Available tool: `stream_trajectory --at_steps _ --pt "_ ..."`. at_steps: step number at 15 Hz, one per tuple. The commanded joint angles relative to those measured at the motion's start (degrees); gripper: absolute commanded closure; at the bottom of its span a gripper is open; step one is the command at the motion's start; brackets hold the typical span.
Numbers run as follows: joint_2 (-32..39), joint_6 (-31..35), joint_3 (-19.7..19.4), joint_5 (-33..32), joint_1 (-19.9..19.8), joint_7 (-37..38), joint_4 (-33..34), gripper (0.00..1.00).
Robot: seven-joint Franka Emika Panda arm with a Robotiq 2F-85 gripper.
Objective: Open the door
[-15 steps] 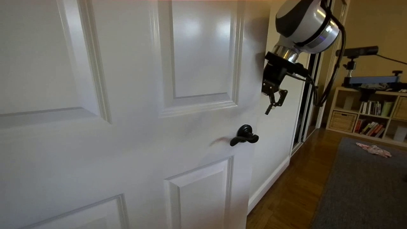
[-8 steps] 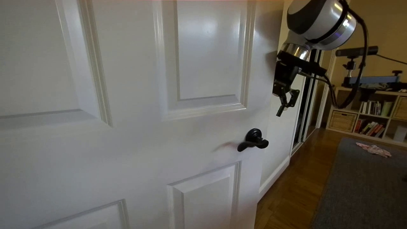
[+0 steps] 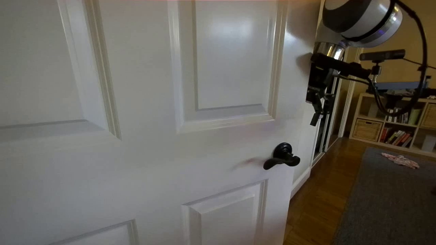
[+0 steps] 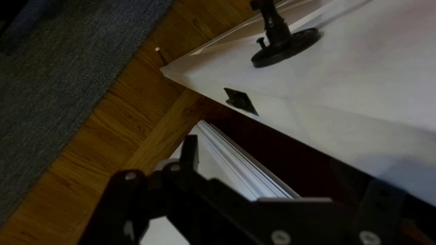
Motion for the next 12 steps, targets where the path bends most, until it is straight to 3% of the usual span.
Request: stream_trajectory --at_steps 1,7,12 --pt "-5.59 -5.13 -0.01 -5.42 2.52 6.77 -2.60 0.00" --pt "-5.94 -11.62 -0.66 -19.49 2.26 12.06 0.79 0.00" --pt "-6.18 -18.65 -0.36 -25.88 2.41 13.12 4.16 0.00"
